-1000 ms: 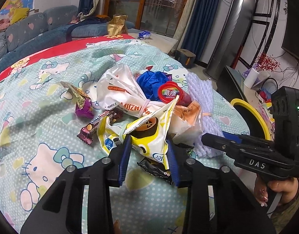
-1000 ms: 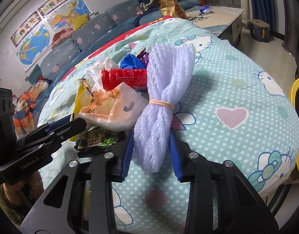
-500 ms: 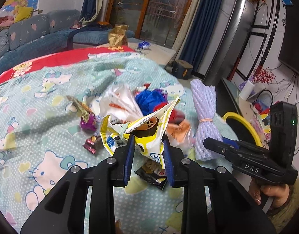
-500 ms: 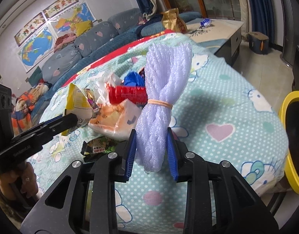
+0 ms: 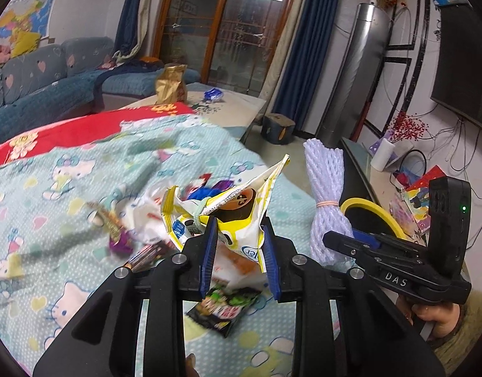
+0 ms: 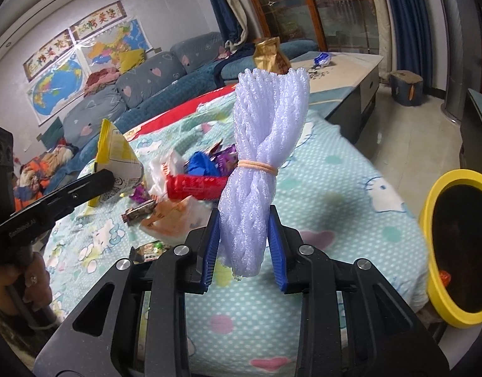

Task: Collect trash
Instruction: 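Drop the lavender bundle into the bin with the right tool while the left tool drops the wrapper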

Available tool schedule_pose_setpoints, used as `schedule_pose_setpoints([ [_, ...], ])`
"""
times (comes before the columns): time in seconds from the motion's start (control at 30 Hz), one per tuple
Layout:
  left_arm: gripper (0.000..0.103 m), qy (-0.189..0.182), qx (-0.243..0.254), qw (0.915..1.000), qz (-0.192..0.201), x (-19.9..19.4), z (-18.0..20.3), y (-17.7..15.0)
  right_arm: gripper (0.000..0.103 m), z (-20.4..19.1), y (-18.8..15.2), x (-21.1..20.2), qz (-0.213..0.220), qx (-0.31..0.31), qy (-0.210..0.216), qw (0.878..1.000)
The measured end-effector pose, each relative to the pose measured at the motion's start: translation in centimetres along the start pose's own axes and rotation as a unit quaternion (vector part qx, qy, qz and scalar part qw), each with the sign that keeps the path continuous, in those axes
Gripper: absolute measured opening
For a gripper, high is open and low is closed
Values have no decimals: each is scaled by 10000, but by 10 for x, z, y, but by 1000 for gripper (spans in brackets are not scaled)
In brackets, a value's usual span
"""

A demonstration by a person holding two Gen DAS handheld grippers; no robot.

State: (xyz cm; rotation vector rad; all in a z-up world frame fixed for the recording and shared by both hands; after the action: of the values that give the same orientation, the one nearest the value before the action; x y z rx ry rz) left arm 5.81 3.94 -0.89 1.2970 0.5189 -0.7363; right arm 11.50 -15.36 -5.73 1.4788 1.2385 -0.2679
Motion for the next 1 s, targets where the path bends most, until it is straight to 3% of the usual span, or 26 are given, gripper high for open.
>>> schedule_pose_setpoints([
  [1.0, 27, -681, 897, 9936, 58, 40, 87, 31, 23, 76, 3, -56, 521, 711, -797, 9929],
])
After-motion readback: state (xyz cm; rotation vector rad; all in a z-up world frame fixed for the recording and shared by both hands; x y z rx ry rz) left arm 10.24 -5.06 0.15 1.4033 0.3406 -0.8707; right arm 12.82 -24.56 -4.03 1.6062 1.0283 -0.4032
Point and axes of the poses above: each gripper's, at about its wrist camera, not at the fingertips, and x roughly the way its jaws point, z to its right, y to its top, the point moved 1 cm from there along x, roughly the way its jaws point, and after that the axes turned 11 degrees about -z, right-handed, at the moved point
